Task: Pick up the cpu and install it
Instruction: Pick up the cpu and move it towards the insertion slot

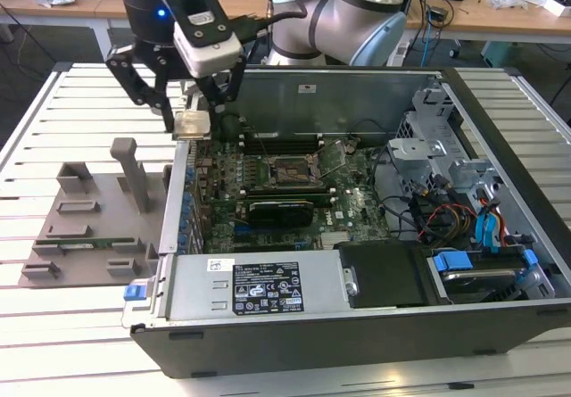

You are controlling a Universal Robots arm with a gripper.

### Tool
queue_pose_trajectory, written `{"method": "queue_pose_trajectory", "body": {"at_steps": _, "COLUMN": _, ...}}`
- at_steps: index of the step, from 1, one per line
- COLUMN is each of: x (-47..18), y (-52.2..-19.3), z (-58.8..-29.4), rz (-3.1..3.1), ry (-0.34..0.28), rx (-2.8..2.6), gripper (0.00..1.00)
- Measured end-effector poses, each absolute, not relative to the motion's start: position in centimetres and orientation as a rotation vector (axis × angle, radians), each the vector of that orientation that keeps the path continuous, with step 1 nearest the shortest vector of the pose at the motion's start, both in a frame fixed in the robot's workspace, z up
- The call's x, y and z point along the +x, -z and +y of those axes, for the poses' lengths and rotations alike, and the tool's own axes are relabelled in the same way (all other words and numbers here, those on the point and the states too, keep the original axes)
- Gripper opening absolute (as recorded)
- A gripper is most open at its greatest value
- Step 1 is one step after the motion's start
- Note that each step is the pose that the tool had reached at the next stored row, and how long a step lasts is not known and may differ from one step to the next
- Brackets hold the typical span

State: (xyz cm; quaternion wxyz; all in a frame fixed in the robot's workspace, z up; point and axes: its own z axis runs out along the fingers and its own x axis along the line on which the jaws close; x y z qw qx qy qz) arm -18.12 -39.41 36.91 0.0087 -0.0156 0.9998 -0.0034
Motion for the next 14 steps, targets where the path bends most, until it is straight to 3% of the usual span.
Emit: {"method": "queue_pose_trajectory", "body": {"at_steps": 14, "x": -12.1, "y": -36.0, "z": -37.4, "rz": 3.131, "ry": 0.011, "rx": -0.049, "gripper": 0.55}}
